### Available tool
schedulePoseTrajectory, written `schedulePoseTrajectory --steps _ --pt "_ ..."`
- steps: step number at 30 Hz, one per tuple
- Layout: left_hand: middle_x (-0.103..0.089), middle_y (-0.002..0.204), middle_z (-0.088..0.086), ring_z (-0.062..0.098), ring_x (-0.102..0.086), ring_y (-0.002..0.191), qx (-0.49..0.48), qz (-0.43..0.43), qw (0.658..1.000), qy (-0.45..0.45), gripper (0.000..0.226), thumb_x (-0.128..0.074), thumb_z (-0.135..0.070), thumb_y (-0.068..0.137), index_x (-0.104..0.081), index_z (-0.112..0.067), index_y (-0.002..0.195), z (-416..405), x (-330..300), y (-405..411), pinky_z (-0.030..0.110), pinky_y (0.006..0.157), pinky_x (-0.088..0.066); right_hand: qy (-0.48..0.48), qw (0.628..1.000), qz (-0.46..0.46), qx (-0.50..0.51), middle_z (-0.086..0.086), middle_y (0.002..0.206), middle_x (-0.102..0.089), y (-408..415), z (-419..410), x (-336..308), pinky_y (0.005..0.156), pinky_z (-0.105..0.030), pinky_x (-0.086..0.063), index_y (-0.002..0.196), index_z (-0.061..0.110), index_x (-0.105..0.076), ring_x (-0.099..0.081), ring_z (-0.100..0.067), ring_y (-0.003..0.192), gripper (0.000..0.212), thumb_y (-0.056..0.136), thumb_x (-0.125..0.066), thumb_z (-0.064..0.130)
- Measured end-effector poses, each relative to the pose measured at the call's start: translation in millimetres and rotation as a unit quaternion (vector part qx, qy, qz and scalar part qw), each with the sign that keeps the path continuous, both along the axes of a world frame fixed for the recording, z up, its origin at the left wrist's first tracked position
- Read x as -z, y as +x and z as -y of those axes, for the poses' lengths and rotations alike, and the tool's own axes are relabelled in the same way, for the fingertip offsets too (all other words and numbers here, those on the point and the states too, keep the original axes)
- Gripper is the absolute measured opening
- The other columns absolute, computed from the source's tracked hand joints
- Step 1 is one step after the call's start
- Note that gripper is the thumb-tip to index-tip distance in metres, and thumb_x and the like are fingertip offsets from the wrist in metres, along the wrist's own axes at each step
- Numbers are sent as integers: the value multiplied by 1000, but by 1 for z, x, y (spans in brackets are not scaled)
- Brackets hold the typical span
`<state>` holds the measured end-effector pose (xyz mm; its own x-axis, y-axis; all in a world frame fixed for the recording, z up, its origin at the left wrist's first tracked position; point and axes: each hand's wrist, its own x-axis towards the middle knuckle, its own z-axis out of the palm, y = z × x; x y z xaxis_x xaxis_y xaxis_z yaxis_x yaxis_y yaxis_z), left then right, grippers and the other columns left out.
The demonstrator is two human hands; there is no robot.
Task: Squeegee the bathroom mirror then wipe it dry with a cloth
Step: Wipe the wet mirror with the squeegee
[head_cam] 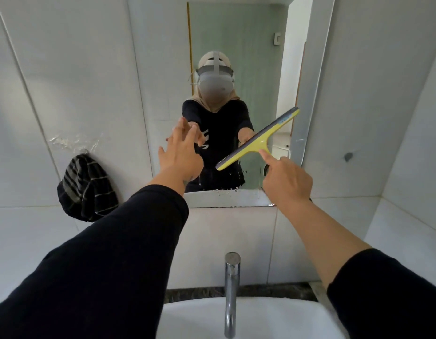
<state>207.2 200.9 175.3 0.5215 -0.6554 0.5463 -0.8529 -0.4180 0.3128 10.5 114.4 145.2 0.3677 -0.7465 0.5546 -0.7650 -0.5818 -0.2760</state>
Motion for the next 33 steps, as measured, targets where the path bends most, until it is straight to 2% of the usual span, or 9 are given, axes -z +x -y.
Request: schedulePoseTrajectory --steps 3,6,9,12,15,18,23,29,33 --pt "2 157 -3 30 -26 138 0 -11 1000 8 77 -58 -12 82 -20 -29 146 6 4 1 58 110 -25 30 998 43 18 -4 82 -49 -12 10 5 54 -29 -31 142 48 -32 -38 -18 57 62 94 -40 11" --pt "3 157 -5 31 -27 138 0 -14 1000 8 77 -59 -11 80 -22 -29 145 12 8 1 58 109 -27 84 990 109 17 -8 94 -60 -20 15 16 58 -28 -34 139 47 -38 -42 -22 66 56 95 -40 13" --pt "5 157 -6 31 -27 137 -4 -4 1000 10 77 -59 -12 81 -21 -29 146 15 11 2 58 107 -31 133 977 165 11 -7 91 -61 -21 15 29 53 -28 -31 140 44 -40 -43 -19 64 55 95 -37 13" --pt "6 158 -5 30 -27 137 -10 16 1000 19 76 -57 -14 82 -20 -30 146 14 12 4 56 103 -36 171 960 221 -1 -8 100 -67 -13 12 44 54 -28 -37 140 43 -39 -50 -21 68 56 95 -36 11" --pt "6 158 -4 30 -27 138 -9 36 999 29 75 -57 -16 83 -19 -30 146 11 12 8 54 103 -37 200 939 280 -18 -11 105 -68 -1 4 60 53 -30 -42 141 39 -40 -47 -17 58 58 93 -36 7" --pt "0 158 -2 30 -31 135 2 54 998 18 73 -58 -14 83 -22 -29 144 9 13 11 54 101 -39 231 918 321 -21 -7 97 -66 11 -6 69 46 -23 -35 142 34 -42 -43 -13 53 57 93 -36 5" --pt "-12 155 -2 28 -33 133 -8 75 996 -42 73 -57 -13 83 -24 -28 146 0 18 24 55 105 -35 252 906 338 -31 7 63 -49 37 -20 81 45 -22 -34 142 34 -42 -42 -11 53 55 95 -36 6" --pt "-13 154 -4 24 -32 133 -47 49 997 -33 71 -57 -14 85 -24 -29 146 -19 29 47 53 105 -34 243 908 338 -45 6 60 -46 68 -41 88 44 -15 -27 144 31 -39 -40 -7 53 52 97 -38 9" --pt "-11 154 -5 24 -32 133 -57 33 998 -21 70 -55 -13 85 -24 -28 146 -28 34 55 52 106 -34 221 921 315 -70 6 59 -40 91 -60 92 51 -20 -35 144 29 -40 -41 -11 60 51 96 -38 10"
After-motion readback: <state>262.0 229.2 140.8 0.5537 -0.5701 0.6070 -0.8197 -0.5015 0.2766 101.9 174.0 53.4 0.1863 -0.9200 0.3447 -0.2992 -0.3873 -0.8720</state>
